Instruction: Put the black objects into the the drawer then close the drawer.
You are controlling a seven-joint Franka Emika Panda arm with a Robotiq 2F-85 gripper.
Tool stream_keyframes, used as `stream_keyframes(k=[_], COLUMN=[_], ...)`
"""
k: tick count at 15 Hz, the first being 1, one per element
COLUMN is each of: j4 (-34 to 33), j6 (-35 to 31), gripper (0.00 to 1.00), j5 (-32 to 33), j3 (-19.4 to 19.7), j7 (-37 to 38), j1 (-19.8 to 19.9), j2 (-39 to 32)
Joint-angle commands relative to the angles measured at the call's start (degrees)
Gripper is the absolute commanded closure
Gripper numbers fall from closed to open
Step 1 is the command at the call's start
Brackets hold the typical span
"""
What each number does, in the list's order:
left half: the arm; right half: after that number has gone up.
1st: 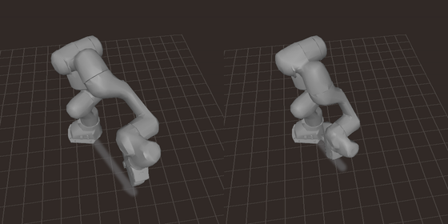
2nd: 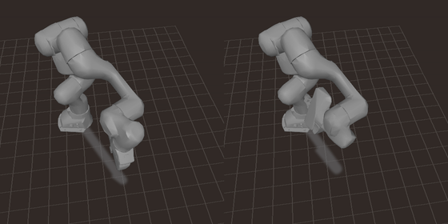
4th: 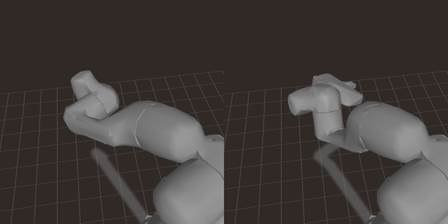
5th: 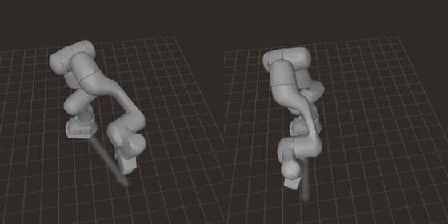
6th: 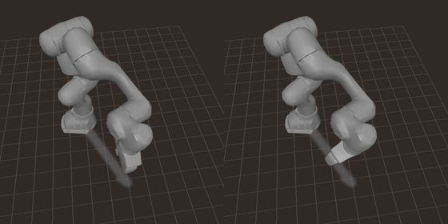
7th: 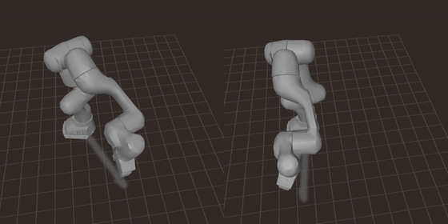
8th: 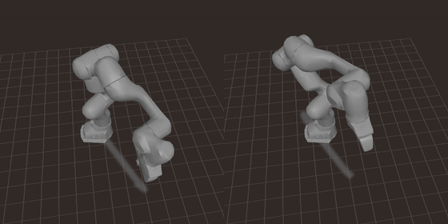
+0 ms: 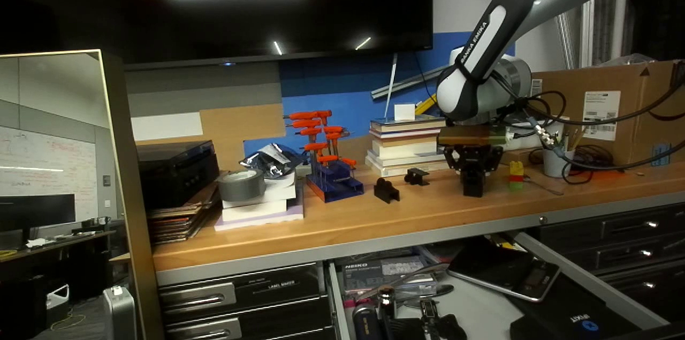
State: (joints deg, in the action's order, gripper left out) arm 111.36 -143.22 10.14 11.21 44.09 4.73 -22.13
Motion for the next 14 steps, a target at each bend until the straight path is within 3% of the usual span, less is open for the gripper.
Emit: stream_keyframes(k=[1,7,14], j4=[0.40,3.37,6.67], j6=[2.66,14.24,37.09], gripper=[0.73,0.73,0.73], j5=[-6.71,-17.21,-15.70], j3=[-2.96,-5.97,-6.96], j7=[-12.16,-31.69,-42.41], j1=[1.97,2.72,1.45], j2=[1.42,7.11,11.36])
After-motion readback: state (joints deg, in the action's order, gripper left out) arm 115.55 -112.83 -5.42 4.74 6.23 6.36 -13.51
